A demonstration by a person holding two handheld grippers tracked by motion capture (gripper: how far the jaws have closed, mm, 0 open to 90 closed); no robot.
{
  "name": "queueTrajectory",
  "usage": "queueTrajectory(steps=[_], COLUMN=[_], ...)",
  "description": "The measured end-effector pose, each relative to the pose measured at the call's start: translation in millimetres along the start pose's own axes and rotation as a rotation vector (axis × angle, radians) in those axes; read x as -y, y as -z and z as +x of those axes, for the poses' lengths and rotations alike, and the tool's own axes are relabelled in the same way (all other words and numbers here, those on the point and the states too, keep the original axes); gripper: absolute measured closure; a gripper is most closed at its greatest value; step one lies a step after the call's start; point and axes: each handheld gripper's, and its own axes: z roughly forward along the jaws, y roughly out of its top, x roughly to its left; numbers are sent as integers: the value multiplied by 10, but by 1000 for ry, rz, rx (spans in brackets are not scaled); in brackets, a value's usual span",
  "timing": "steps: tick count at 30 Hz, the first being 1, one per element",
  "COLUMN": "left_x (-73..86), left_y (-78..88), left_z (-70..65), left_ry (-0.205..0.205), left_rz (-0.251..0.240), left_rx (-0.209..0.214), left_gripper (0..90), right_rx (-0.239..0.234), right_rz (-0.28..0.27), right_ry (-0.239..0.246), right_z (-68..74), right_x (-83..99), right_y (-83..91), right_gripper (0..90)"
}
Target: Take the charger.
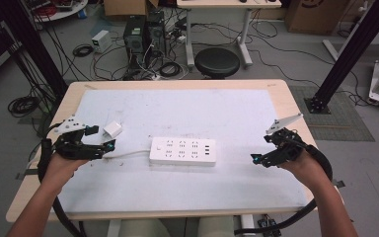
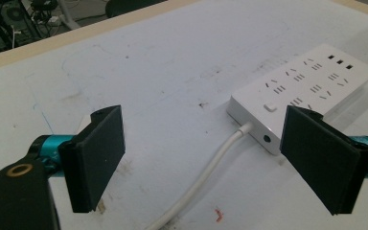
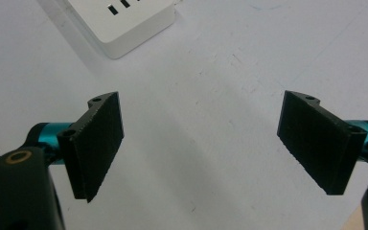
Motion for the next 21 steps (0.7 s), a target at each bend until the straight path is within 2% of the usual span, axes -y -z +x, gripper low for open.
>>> queueTrajectory(steps=[4,9,13,14,15,16,19,21], left_x=[-34,-57,-109,-151,-151,-206,-269,-345], left_y=[-12,2,-4,-36,-36,-75,-100,-125], left_z=[-21,-28,73,173,173,256,301,354], left_ry=[-20,-28,-55,-55,-55,-63,-75,-115], left_rz=[-24,-42,-57,-71,-71,-65,-61,-62], left_rx=[27,30,65,92,92,102,108,115], left_gripper=[155,155,154,154,154,154,154,155], right_rx=[-1,-2,-3,-3,-3,-2,-2,-2], right_rz=[-10,-13,-20,-28,-28,-32,-25,-25], right_ry=[0,-1,-5,-13,-13,-16,-18,-2], right_z=[-17,-26,-49,-68,-68,-91,-105,-108], right_x=[2,-7,-42,-59,-59,-85,-110,-152], right_y=[11,4,4,5,5,-1,-10,7], right_gripper=[162,162,162,162,162,162,162,162])
